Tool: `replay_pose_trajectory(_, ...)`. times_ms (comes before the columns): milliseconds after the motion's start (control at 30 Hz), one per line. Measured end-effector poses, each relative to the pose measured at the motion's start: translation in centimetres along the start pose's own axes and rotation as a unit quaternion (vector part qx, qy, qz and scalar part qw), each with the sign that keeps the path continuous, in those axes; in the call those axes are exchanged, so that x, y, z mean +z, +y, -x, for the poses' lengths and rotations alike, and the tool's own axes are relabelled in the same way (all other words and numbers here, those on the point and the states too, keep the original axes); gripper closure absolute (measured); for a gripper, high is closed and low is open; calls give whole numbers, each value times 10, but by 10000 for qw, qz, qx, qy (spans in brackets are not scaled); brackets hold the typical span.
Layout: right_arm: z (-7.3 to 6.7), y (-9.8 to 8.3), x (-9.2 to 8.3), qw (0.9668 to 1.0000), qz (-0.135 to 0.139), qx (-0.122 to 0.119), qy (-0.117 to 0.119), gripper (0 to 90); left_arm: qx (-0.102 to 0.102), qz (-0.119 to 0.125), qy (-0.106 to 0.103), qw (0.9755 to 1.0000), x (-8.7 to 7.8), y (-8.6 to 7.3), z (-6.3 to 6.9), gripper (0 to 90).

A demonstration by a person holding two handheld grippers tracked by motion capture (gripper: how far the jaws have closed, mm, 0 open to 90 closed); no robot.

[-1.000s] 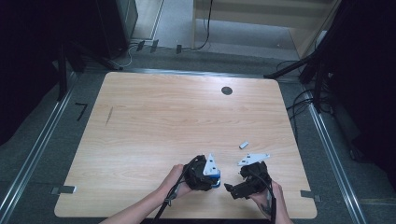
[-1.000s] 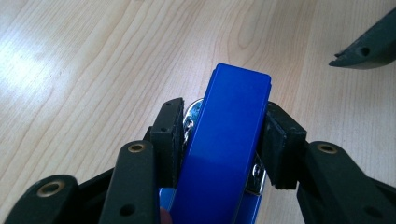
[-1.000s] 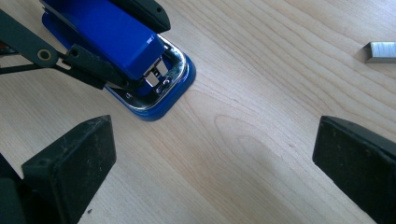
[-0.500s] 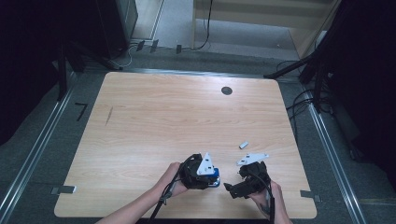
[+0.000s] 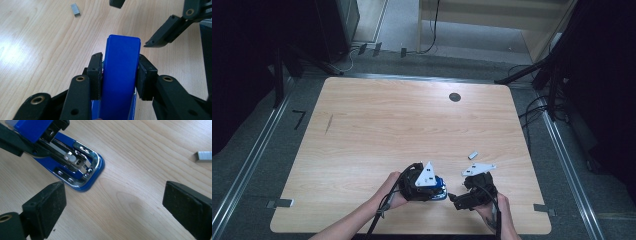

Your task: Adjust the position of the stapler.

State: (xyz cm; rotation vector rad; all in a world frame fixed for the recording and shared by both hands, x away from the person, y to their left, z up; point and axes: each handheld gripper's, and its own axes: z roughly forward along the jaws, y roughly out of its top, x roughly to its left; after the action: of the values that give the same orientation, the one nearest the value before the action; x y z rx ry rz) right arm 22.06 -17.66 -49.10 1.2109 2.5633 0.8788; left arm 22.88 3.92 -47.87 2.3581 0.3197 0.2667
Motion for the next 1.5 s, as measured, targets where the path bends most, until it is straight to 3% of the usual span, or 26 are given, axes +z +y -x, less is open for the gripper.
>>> replay_pose_trajectory(67, -1, 1, 1, 10000, 36, 18, 31, 69, 17, -6, 9, 10000, -1, 0, 0, 638)
replay_pose_trajectory(100, -3, 3, 2, 9999, 88, 14, 54, 133, 26, 21, -2, 10000, -2, 0, 0, 639)
replay_pose_trajectory(167, -5, 5, 2, 9999, 133, 71, 75, 159, 37, 26, 4, 10000, -3, 0, 0, 642)
replay_pose_trajectory(400, -10, 9, 4, 9991, 312, 208, 208, 394, 83, 40, -14, 10000, -6, -1, 0, 646)
replay_pose_trajectory(467, -10, 9, 5, 9990, 337, 209, 223, 422, 86, 52, -10, 9999, -6, -1, 0, 647)
replay_pose_trajectory(500, -11, 10, 6, 9988, 368, 217, 225, 494, 93, 62, -19, 9999, -7, -1, 0, 647)
replay_pose_trajectory(700, -13, 10, 7, 9985, 460, 194, 207, 594, 134, 67, 8, 9999, -8, -1, 2, 648)
replay_pose_trajectory(1233, -20, 16, 17, 9986, 468, -124, 231, 736, 159, 112, 4, 9998, -10, -2, 2, 650)
replay_pose_trajectory(1500, -20, 14, 16, 9985, 462, -168, 230, 787, 156, 118, -11, 9998, -14, -2, 1, 654)
